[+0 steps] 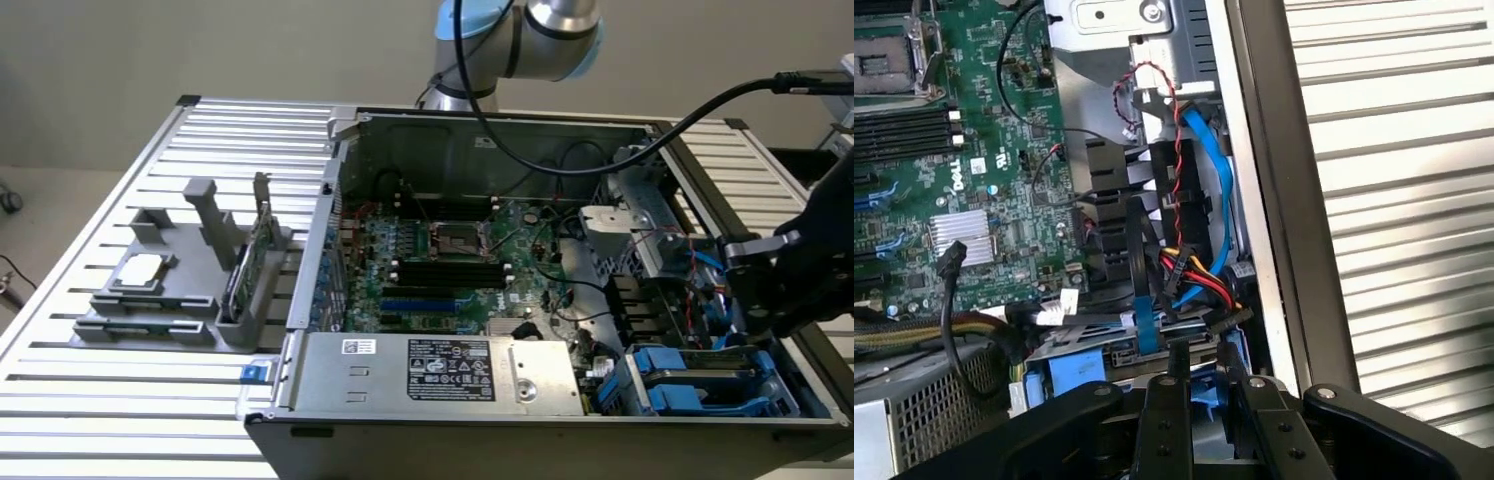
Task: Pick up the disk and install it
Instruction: 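Insert the first disk wire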
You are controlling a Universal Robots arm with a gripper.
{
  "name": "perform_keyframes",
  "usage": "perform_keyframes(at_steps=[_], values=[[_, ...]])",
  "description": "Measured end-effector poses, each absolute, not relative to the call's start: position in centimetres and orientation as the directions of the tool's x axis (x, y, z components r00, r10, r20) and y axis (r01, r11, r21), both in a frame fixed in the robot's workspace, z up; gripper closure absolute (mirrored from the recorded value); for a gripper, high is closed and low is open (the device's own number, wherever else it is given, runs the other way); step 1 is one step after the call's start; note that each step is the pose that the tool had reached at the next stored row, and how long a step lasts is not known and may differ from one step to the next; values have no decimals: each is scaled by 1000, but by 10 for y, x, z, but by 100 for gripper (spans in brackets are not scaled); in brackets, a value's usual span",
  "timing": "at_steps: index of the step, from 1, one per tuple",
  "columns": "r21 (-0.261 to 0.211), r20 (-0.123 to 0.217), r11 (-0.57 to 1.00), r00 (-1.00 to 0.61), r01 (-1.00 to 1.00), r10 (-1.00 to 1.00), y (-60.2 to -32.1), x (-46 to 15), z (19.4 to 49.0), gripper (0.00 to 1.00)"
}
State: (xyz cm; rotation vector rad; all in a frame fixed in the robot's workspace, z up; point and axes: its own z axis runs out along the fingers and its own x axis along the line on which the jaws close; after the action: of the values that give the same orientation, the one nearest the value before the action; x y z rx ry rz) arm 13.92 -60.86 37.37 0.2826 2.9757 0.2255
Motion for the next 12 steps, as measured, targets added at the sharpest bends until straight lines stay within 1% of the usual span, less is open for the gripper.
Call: perform_keyframes(at_steps=[12], values=[[185,-96,944,-951,275,296,-611,138,374,75]])
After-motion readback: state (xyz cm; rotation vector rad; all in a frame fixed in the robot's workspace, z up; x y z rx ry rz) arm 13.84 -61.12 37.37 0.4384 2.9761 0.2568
